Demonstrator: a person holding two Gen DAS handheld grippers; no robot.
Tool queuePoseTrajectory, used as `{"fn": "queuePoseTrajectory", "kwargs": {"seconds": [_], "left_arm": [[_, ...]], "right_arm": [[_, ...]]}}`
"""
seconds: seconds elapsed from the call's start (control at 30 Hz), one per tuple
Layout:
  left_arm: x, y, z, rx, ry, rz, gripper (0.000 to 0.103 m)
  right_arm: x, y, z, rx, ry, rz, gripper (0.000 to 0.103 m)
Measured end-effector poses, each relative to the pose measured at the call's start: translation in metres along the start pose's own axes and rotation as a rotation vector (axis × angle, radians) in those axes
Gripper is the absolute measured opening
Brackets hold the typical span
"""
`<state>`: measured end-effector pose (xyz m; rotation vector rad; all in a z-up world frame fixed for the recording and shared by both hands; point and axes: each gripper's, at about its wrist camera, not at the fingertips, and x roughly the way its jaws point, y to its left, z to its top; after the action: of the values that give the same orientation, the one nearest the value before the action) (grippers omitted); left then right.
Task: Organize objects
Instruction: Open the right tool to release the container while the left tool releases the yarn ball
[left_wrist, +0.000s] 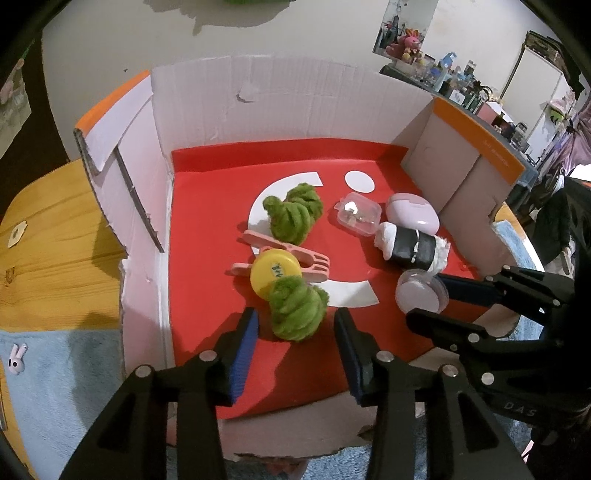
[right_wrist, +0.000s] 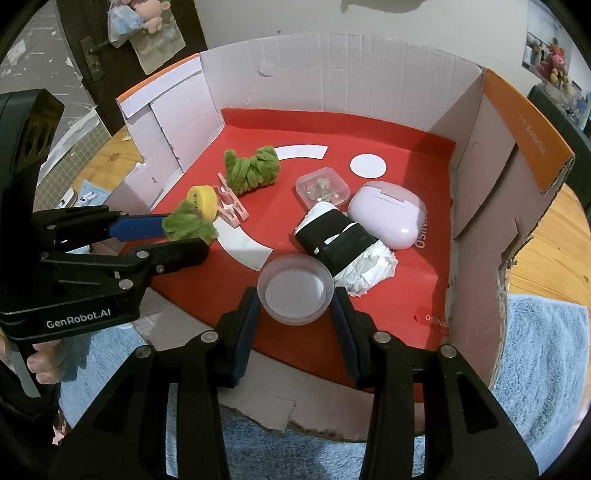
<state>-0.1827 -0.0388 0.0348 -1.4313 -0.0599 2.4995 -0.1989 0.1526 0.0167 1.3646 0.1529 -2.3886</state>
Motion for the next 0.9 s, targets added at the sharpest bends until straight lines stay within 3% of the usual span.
{"fn": "queuePoseTrajectory", "kwargs": {"seconds": [0.37,0.5,0.77,0.9], "left_arm": [[-0.003,-0.001,0.000,-0.003,-0.013,0.001,0.047],[-0.005,-0.003,-0.001,0.001,-0.020,-0.006,0.052],[-0.018,-0.003,-0.004,0.001,-0.053,-0.001,0.060],[-0.026,-0.001,-0.007,-0.006,-0.069,0.007,0.062]], "right_arm": [[-0.002,0.001,0.001,-0.002,-0.015,0.006,0.048],[-0.004,0.002,0.001,0.001,-0.025,0.010,0.058],[-0.012,0.008,-0.002,-0.006,-0.041,0.008,0.059],[-0.017,0.011,-0.003,-0.007,-0.054,0.006,0.066]]}}
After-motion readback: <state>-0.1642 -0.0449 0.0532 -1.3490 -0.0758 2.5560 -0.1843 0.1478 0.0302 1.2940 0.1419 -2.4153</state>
